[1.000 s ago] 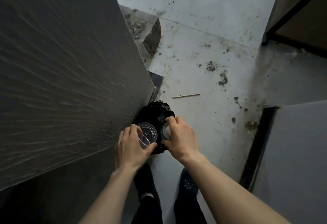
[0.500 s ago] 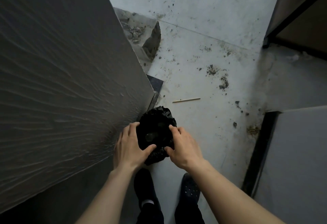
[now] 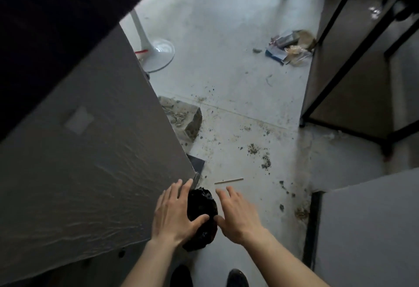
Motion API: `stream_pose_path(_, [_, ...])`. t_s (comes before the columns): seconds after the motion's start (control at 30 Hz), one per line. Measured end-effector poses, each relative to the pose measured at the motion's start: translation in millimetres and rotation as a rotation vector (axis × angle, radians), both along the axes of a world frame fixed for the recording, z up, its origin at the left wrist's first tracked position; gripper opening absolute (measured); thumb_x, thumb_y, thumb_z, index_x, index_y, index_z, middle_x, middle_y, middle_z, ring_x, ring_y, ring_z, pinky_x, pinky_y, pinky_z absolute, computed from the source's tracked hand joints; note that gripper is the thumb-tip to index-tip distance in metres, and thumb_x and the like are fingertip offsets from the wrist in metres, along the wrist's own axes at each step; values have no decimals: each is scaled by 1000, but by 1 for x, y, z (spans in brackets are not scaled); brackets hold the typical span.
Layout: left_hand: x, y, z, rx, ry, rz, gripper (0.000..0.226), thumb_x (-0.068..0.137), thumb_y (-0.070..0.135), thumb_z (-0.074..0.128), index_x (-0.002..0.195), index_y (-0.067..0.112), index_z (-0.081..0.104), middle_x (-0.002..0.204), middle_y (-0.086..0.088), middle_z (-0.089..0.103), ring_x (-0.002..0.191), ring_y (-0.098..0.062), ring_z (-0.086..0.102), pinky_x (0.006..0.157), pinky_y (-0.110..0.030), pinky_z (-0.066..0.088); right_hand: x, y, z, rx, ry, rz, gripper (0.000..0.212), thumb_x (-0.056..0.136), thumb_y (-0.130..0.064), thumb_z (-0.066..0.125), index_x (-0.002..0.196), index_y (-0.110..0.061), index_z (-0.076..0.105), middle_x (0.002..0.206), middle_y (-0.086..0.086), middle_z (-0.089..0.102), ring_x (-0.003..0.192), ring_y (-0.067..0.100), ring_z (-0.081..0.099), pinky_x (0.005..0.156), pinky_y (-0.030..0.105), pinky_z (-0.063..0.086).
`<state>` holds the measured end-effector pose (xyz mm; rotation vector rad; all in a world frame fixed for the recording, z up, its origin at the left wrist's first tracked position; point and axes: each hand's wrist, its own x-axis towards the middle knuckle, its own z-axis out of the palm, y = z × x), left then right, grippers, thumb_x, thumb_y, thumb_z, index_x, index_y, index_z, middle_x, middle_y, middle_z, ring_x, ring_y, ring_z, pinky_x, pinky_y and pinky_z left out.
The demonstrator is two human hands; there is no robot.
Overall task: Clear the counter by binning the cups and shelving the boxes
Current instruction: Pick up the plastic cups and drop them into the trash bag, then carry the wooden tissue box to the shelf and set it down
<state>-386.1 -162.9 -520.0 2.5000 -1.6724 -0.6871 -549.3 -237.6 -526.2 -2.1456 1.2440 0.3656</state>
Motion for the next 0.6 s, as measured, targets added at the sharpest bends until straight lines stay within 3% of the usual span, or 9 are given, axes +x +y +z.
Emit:
stream_pose_path(0.17, [-11,-13,93,-61,2,-63,104,73,77,59,157,35,16,167,0,23,154,-20,19,126,-37,13,-17,-18,97,-123,-14,-29,68,97,-41,63,154,-23,30,152,8,39,137,32,44,104,45,48])
stream_pose_path(0.6, [-49,-62,296,-169,-65,-273,105,70,77,63,157,38,18,166,3,24,152,-21,23,123,-41,20,-74,-59,295,-366,-8,-101,73,96,-48,60,157,-24,28,164,11,28,152,33,25,120,48,31])
